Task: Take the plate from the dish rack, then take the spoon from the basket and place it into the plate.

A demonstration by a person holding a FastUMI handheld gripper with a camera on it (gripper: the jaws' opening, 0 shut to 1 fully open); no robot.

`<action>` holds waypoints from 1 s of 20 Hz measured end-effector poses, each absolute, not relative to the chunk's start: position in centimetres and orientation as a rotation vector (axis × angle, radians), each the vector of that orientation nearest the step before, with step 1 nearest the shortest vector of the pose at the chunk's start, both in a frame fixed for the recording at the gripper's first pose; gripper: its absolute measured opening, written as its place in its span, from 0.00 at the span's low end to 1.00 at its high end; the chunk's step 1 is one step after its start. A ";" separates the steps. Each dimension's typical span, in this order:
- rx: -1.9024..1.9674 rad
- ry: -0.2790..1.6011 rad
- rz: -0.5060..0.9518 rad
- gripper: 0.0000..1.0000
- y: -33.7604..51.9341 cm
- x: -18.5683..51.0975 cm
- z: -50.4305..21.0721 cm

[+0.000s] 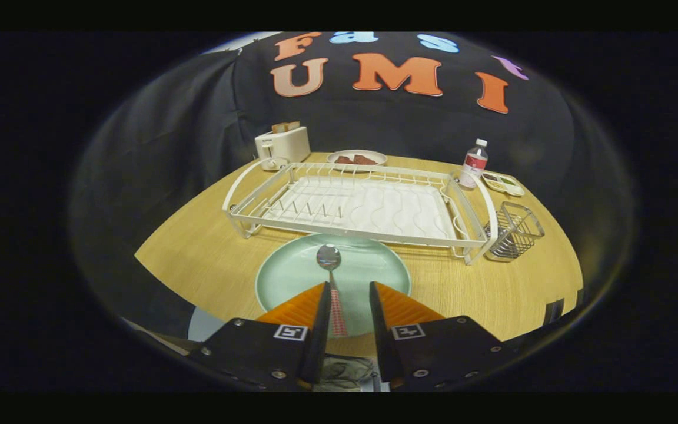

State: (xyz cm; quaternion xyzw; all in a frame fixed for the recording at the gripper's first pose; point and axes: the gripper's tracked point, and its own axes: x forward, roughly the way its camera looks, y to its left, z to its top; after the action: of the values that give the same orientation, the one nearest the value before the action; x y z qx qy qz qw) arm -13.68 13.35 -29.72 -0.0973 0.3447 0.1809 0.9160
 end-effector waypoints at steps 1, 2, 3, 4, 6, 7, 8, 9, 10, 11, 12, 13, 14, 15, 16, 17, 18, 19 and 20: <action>-0.187 0.699 0.361 0.51 13.1 -13.2 -29.0; -0.176 0.684 0.345 0.60 12.6 -12.8 -28.1; -0.165 0.668 0.329 0.75 12.1 -12.3 -27.0; -0.151 0.649 0.312 0.90 11.7 -11.6 -25.8; -0.119 0.601 0.288 0.99 11.1 -10.2 -23.2; -0.106 0.576 0.278 0.99 10.8 -9.6 -21.8; -0.097 0.548 0.271 0.99 10.4 -9.0 -20.4; -0.091 0.518 0.261 0.99 10.1 -8.2 -19.0; -0.084 0.487 0.252 0.99 9.6 -7.7 -17.6; -0.069 0.461 0.244 0.98 9.4 -7.2 -16.4; -0.053 0.446 0.245 0.98 9.3 -6.9 -15.5; -0.043 0.432 0.240 0.98 9.1 -6.6 -14.8; -0.042 0.413 0.230 0.99 8.7 -6.1 -14.0; -0.049 0.390 0.218 0.98 8.2 -5.6 -13.1; -0.056 0.369 0.203 0.98 7.8 -5.2 -12.4; -0.057 0.352 0.190 0.99 7.6 -4.8 -11.8; -0.056 0.338 0.181 0.98 7.5 -4.7 -11.2; -0.056 0.327 0.178 0.98 7.4 -4.5 -10.8; -0.060 0.315 0.172 0.98 7.2 -4.2 -10.3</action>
State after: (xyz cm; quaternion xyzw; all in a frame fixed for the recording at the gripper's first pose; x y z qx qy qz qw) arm -4.16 7.20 -10.32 -0.0296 0.1565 0.0855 0.9835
